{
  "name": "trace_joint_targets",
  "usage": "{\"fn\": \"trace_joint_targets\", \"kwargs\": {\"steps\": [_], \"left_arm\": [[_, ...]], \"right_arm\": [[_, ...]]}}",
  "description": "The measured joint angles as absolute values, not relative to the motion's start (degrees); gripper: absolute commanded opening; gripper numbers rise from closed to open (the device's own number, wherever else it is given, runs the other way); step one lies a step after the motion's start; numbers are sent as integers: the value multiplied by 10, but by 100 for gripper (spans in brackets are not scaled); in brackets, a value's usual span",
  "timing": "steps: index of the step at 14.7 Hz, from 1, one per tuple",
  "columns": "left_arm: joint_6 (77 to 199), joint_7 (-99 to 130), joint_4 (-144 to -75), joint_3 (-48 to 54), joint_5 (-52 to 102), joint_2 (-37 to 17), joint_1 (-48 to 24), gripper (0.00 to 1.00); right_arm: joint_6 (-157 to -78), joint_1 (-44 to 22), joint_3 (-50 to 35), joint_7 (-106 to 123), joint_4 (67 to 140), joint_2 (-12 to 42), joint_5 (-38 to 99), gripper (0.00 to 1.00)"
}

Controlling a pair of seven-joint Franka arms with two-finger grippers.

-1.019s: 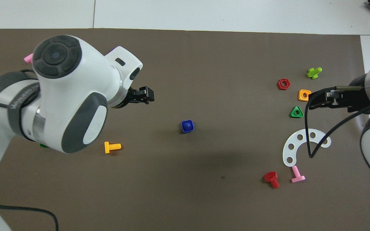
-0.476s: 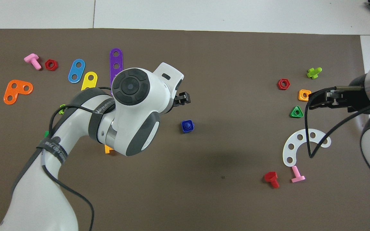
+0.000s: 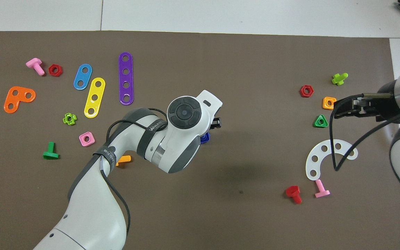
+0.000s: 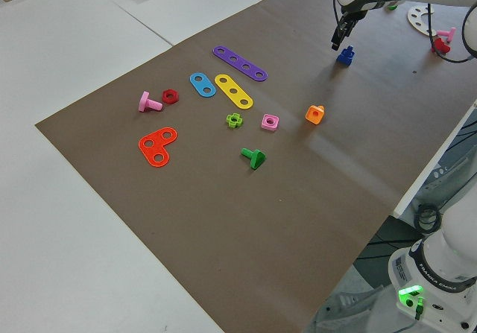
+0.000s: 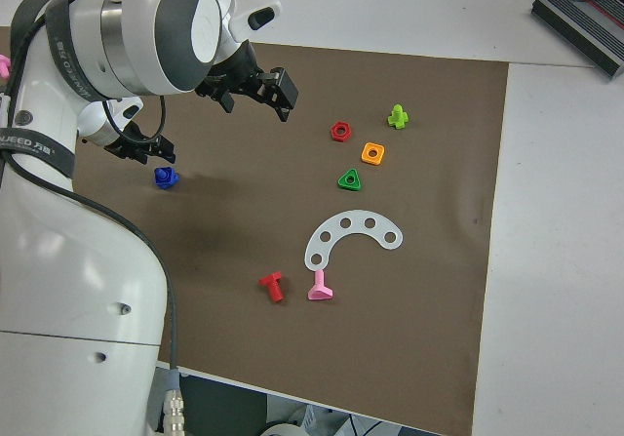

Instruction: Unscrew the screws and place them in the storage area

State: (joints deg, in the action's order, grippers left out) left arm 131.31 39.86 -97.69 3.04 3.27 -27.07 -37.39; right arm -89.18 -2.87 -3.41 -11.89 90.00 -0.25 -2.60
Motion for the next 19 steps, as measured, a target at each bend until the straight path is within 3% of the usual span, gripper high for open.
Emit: {"fn": "trace_joint_targets", "kwargs": {"steps": [6,12,16,19], "left_arm": [[1318,397,-998,30,22,-271,-383,54],[1318,396,-1000,30,21,-271,-383,16],[1316,396,-996,30,21,-270,-383,14],[1259,396,-951,27,22,-270,-381,14]], "right_arm": [[-892,-28,-34,-119,900,-2,-26,100],[-892,-28,-34,-119,900,-2,-26,100],[-892,-28,-34,-119,900,-2,-26,100],[-892,-28,-34,-119,900,-3,-26,100]]}}
